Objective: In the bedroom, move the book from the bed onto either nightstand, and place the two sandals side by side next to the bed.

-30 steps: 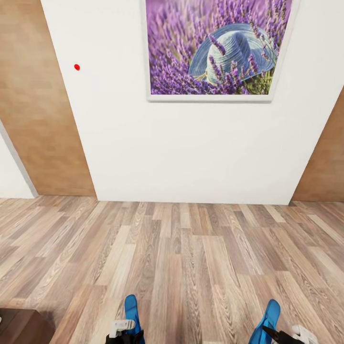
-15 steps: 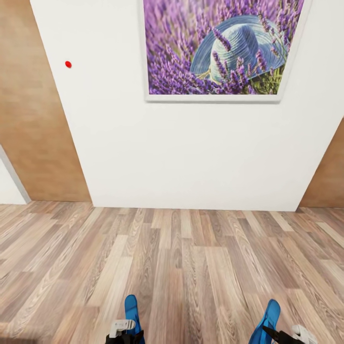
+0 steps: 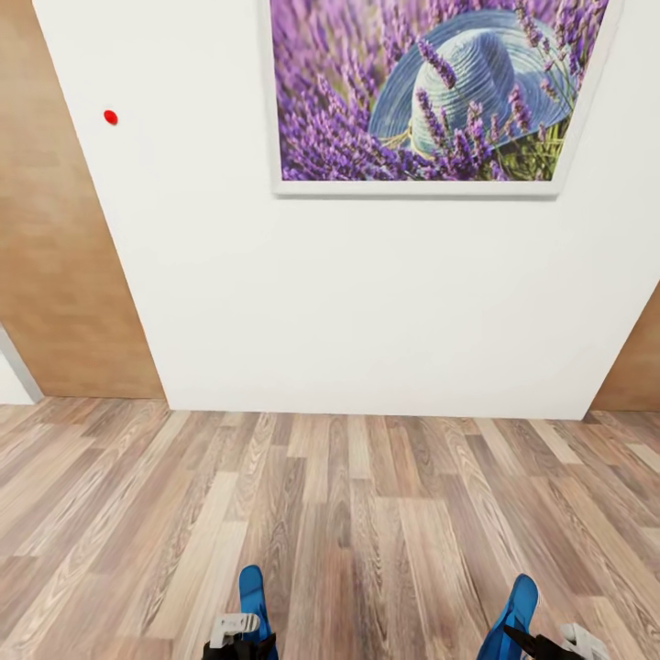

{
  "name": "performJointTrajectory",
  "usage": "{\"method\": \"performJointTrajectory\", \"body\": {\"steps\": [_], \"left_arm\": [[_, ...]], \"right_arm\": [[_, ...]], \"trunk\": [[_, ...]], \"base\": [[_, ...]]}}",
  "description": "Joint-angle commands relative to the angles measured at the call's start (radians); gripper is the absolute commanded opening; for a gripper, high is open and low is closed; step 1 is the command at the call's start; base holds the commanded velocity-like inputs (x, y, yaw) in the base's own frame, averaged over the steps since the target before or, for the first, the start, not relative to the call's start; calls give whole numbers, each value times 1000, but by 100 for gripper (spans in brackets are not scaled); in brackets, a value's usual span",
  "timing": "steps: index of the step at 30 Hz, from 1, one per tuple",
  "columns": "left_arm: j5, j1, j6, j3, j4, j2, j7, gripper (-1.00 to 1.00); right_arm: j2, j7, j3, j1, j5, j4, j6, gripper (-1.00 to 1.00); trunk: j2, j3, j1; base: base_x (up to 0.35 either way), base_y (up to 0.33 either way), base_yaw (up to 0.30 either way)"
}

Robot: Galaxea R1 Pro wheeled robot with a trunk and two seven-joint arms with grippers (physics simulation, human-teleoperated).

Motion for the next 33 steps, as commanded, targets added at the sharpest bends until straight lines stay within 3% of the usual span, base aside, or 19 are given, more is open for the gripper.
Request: {"method": "performJointTrajectory", "body": {"steps": [1, 27, 33], "left_arm": [[9, -1, -3, -8, 0, 0, -2, -100], [9, -1, -3, -8, 0, 0, -2, -100], [9, -1, -3, -8, 0, 0, -4, -100]], "right_arm": [[-1, 5, 1, -2, -11, 4, 2, -100], [-1, 5, 1, -2, -11, 4, 2, -100], [-1, 5, 0, -2, -11, 4, 2, -100]], "trunk": [[0, -1, 0], [0, -1, 0], [0, -1, 0]], "base": [[328, 0, 0], [328, 0, 1], [275, 0, 161]]}}
